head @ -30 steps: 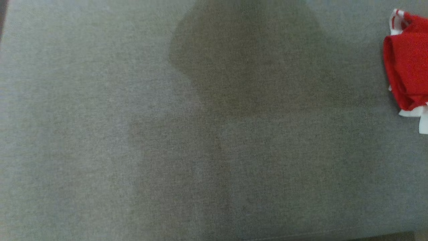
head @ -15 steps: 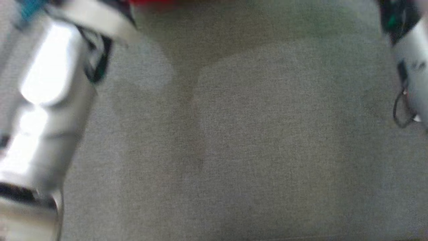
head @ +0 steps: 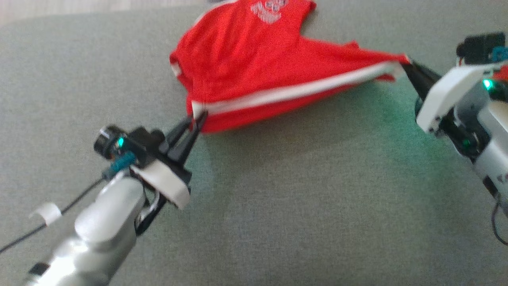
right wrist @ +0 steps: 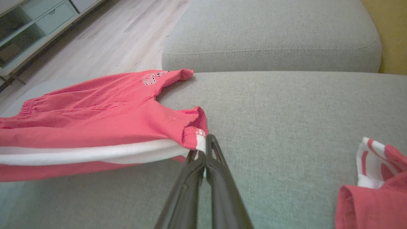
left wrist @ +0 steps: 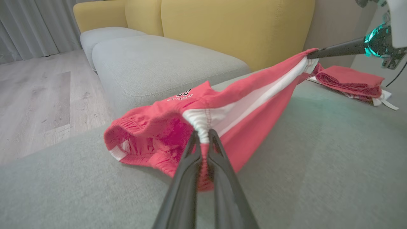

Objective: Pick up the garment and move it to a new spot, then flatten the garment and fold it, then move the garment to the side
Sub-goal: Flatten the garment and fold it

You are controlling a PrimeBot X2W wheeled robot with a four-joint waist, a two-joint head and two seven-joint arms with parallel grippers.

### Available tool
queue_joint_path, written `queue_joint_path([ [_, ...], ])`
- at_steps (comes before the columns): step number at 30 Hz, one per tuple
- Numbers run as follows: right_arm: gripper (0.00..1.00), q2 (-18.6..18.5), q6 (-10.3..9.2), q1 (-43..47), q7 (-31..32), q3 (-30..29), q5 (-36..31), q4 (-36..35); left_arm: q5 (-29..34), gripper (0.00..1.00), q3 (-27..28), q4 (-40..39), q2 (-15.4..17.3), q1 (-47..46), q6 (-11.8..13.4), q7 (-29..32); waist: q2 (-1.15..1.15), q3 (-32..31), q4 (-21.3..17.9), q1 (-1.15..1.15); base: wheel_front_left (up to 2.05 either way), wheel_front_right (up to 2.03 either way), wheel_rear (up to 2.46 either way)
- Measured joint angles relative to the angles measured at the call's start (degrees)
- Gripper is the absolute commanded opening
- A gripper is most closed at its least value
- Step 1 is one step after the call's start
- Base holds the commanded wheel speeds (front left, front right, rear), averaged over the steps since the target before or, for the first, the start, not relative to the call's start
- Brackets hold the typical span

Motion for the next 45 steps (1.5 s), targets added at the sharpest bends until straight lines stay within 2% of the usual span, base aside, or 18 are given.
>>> queue_joint_path([
  [7, 0.00, -5.0, 0.00, 4.8, 7.2, 5.1, 5.8, -4.5, 0.0, 0.00, -5.4, 0.4, 0.5, 5.0, 0.0, 0.0, 0.00, -5.1, 0.2, 0.00, 0.00, 0.00, 0.00],
  [12, 0.00, -8.0, 0.01, 7.7, 10.4, 7.3, 9.1, -7.6, 0.3, 0.00, -6.1, 0.3, 0.9, 7.8, 0.0, 0.0, 0.00, -8.0, -0.2, 0.01, 0.00, 0.00, 0.00],
  [19, 0.00, -10.8, 0.01, 11.6, 12.4, 9.7, 11.6, -11.7, 0.5, 0.00, -6.0, -1.9, 1.7, 14.0, 0.0, 0.0, 0.00, -11.8, -1.6, 0.01, 0.00, 0.00, 0.00],
  [26, 0.00, -16.6, 0.01, 16.4, 13.4, 11.3, 13.0, -18.0, 0.1, 0.00, -6.2, -6.3, 1.8, 21.5, 0.0, 0.0, 0.00, -14.5, -2.8, 0.00, 0.00, 0.00, 0.00],
  [30, 0.00, -19.2, 0.01, 17.6, 13.4, 10.8, 14.1, -19.6, -0.1, 0.00, -6.1, -7.9, 1.8, 22.6, 0.0, 0.0, 0.00, -14.6, -2.8, 0.01, 0.00, 0.00, 0.00],
  [40, 0.00, -19.8, 0.01, 16.8, 11.3, 7.9, 11.2, -20.1, 1.2, 0.00, -3.2, -9.5, 0.1, 21.1, 0.5, 0.0, 0.00, -12.4, -1.0, 0.02, 0.00, 0.00, 0.00],
  [45, 0.00, -19.3, 0.01, 11.4, 11.3, 6.2, 7.3, -19.2, 2.0, 0.00, -0.5, -9.8, -1.2, 17.2, 0.5, 0.0, 0.00, -10.2, 0.8, 0.02, 0.00, 0.00, 0.00],
])
